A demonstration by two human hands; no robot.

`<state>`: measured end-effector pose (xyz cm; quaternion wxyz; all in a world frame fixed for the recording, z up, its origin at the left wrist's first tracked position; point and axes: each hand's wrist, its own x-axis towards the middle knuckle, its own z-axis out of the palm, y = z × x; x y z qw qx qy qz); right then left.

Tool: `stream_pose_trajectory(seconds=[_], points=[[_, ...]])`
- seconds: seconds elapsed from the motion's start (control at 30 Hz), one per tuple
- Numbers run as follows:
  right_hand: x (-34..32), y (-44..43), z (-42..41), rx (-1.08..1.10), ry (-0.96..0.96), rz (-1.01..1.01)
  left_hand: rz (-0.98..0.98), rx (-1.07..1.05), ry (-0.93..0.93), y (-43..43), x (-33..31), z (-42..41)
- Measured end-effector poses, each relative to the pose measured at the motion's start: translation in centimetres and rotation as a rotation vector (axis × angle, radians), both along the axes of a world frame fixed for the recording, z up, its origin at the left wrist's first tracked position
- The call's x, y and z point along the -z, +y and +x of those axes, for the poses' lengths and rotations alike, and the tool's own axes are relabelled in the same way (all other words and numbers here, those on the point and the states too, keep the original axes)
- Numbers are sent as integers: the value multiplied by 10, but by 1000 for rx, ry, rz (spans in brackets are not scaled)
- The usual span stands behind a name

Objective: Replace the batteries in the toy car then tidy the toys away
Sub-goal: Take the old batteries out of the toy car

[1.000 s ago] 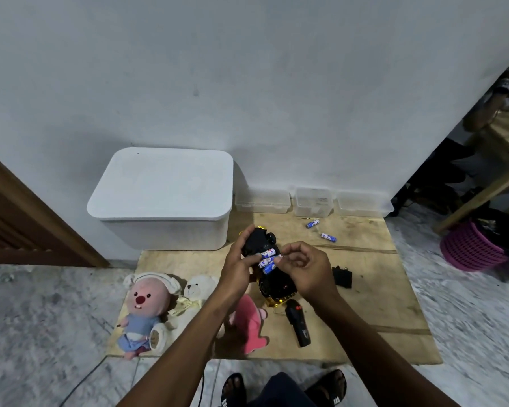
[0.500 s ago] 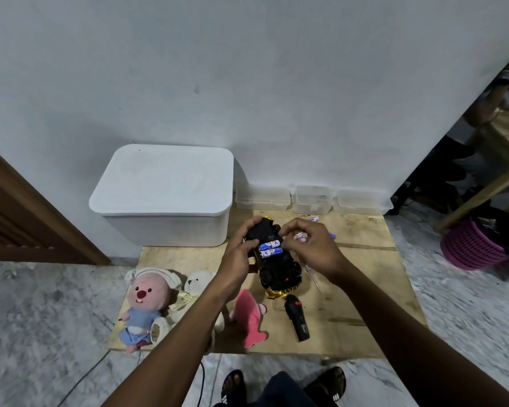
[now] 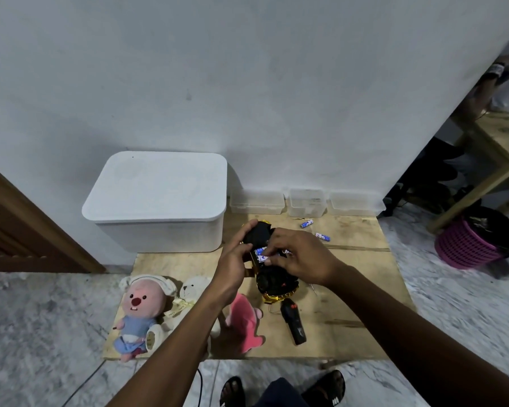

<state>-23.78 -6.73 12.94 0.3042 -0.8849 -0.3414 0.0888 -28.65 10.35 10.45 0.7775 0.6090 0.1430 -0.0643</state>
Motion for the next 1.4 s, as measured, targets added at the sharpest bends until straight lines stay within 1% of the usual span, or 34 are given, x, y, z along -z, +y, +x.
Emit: stream_pose_trajectory(seconds=[0.23, 0.27, 0.33, 0.4, 0.5, 0.53, 0.6, 0.67, 0.73, 0.83, 0.9, 0.97, 1.03, 1.1, 1.17, 1.23, 1.33, 1.4], points=[[16, -5, -4, 26, 56, 114, 16, 32, 4, 3, 0, 1], [16, -6, -5, 29, 69, 150, 14, 34, 6, 2, 0, 1], [15, -8, -9, 88, 127, 287, 14, 36, 11, 1, -1, 1], [14, -13, -14, 226, 279, 501, 15, 27, 17, 2, -1, 1], [14, -15, -16, 469, 706, 925, 7, 17, 17, 5, -1, 1], [13, -16, -14, 531, 820, 1015, 9, 16, 17, 6, -1, 1], [11, -18, -11, 599, 958, 1091, 11, 14, 21, 6, 0, 1], [9, -18, -11, 639, 1053, 1132, 9, 17, 23, 4, 0, 1], [9, -16, -11, 707, 1091, 1132, 13, 20, 21, 1, 0, 2], [8, -11, -11, 820, 1030, 979, 21, 24, 14, -2, -1, 2], [11, -9, -12, 837, 929, 833, 30, 25, 5, -4, -1, 3], [14, -6, -16, 786, 764, 657, 36, 23, -3, -5, 0, 3], [17, -1, -20, 740, 547, 500, 48, 18, -8, -6, 1, 4], [20, 4, -22, 705, 372, 397, 60, 17, -18, -6, 2, 5], [23, 8, -24, 675, 290, 346, 81, 13, -36, -6, 5, 5], [27, 10, -25, 663, 256, 335, 113, 4, -54, -6, 8, 6], [29, 16, -29, 672, 228, 339, 132, 0, -57, -5, 9, 5], [27, 19, -30, 701, 259, 368, 148, 10, -65, -5, 7, 3]])
